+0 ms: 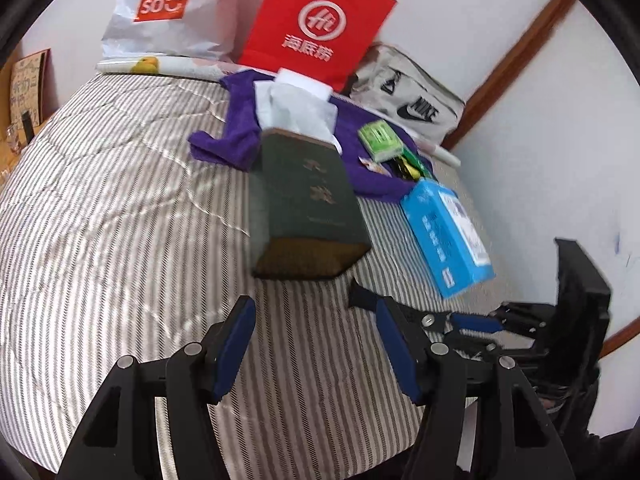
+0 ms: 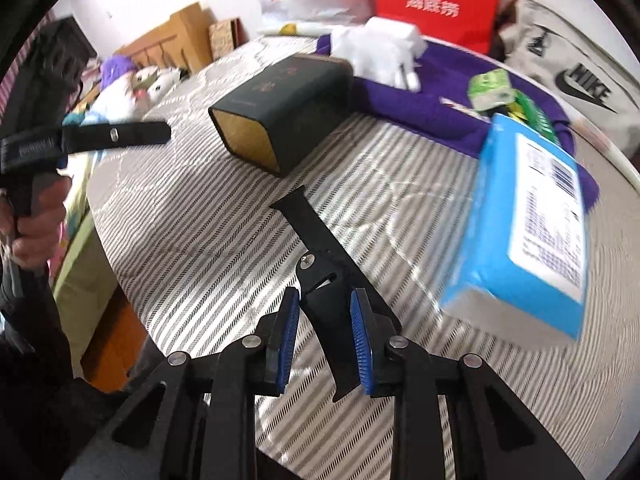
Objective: Organize soft objects
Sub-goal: 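Grasp the black watch strap with the right gripper, then hand the watch strap from the right gripper to the left gripper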
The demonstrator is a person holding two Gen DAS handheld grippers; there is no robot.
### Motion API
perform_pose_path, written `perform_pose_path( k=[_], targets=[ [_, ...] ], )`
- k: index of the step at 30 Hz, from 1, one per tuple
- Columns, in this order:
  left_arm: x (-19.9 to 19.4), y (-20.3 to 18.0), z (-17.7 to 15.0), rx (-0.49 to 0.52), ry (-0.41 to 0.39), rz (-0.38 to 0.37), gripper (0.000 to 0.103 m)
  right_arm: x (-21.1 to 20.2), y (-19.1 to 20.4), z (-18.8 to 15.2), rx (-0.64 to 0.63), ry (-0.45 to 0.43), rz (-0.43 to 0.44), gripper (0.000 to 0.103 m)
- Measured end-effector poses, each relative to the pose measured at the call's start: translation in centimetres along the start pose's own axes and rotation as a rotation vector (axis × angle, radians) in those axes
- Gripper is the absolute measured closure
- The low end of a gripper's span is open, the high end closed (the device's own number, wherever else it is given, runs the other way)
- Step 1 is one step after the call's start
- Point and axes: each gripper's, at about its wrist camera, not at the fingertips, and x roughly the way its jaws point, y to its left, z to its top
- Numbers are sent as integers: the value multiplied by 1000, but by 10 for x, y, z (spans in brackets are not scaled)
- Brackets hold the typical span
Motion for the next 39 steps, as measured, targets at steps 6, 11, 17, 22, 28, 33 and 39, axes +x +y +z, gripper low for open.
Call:
perform_pose_path(
  k=[6,11,17,22,28,33,39],
  targets=[
    [21,-28,-13,72,43,13,43,-15,-5,-19,59,-51,-14,77],
    [42,-55,-20,151,87,55,43,-32,-19,-37,85,-87,-34,77],
    [62,-84,-27,182,142,32,43,-48,-42,-53,128,-119,-53,77],
    [85,-89,-24,126,162,39,43,-53,-59,-64,155,-134,-56,77],
    [104,-103,-17,124,151,108,39,-60,-77,-73,184,-160,-53,77],
    [119,-118,-10,150,144,166,34,-62,-89,-76,205,-174,-50,77],
    [137,-144,-14,268,141,305,29,-61,-96,-79,210,-178,-43,77]
  ],
)
